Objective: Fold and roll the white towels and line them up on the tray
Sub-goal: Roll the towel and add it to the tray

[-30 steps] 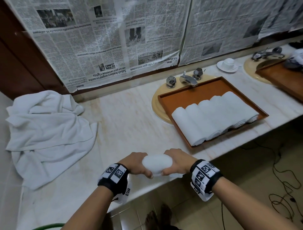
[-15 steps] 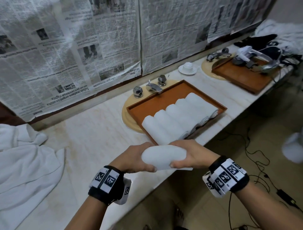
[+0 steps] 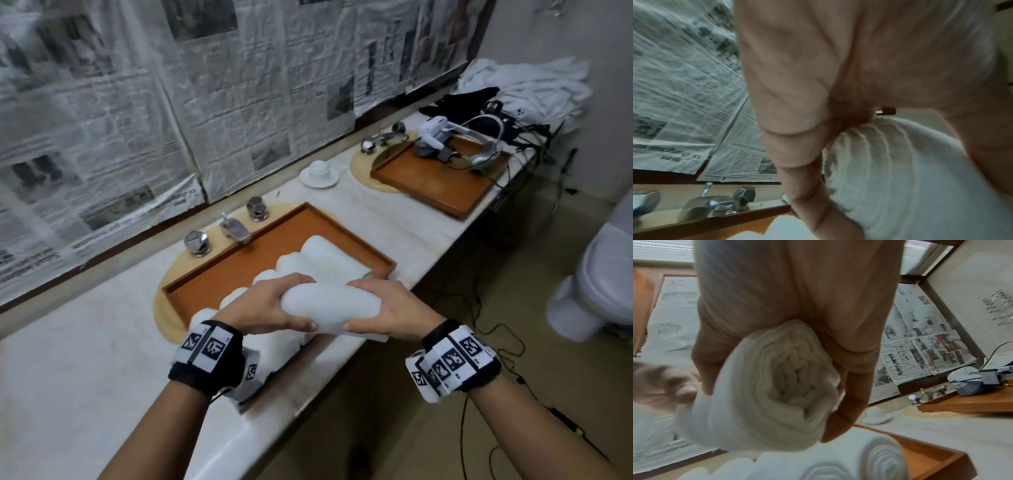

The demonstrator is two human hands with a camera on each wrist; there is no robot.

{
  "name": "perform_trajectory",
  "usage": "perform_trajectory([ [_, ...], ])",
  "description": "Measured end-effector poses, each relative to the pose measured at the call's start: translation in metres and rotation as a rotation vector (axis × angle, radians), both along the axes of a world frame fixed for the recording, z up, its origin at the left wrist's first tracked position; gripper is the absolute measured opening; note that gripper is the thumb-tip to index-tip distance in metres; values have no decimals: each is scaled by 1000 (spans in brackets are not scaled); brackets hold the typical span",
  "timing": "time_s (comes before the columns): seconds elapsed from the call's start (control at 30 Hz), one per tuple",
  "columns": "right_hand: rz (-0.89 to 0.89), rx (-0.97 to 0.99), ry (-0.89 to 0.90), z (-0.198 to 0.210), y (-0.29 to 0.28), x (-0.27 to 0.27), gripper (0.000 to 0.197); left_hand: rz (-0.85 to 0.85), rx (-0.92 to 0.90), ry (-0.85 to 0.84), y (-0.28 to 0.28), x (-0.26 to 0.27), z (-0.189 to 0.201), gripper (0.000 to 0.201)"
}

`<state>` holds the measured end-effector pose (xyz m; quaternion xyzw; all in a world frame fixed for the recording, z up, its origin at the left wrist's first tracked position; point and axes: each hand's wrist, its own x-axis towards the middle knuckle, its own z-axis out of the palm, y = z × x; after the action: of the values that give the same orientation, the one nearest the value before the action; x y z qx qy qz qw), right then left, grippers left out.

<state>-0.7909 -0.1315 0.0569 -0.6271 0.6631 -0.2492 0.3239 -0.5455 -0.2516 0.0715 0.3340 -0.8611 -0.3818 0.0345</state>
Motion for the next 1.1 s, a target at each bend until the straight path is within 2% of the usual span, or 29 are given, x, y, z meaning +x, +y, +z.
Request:
perform_trajectory([
  [0.13, -49, -33, -32, -7, -18, -48, 65, 20, 16, -30, -28, -52, -4, 71],
  [0.27, -104, -67, -64, -15, -41, -82, 60, 32, 51, -26, -58, -93, -5, 63],
  [0.4, -174, -82, -56, -27, -72, -101, 63, 54, 31, -2, -94, -125, -10, 67],
  [0.63, -256, -50, -56, -48, -116, -117, 67, 8, -10, -46, -148, -159, -24, 62],
  [0.8, -305, -29, -112, -59, -139, -127, 78, -58, 7, -86, -183, -174, -34, 68],
  [1.1, -406, 82, -16, -87, -154, -115, 81, -162, 65, -192, -220, -195, -59, 69],
])
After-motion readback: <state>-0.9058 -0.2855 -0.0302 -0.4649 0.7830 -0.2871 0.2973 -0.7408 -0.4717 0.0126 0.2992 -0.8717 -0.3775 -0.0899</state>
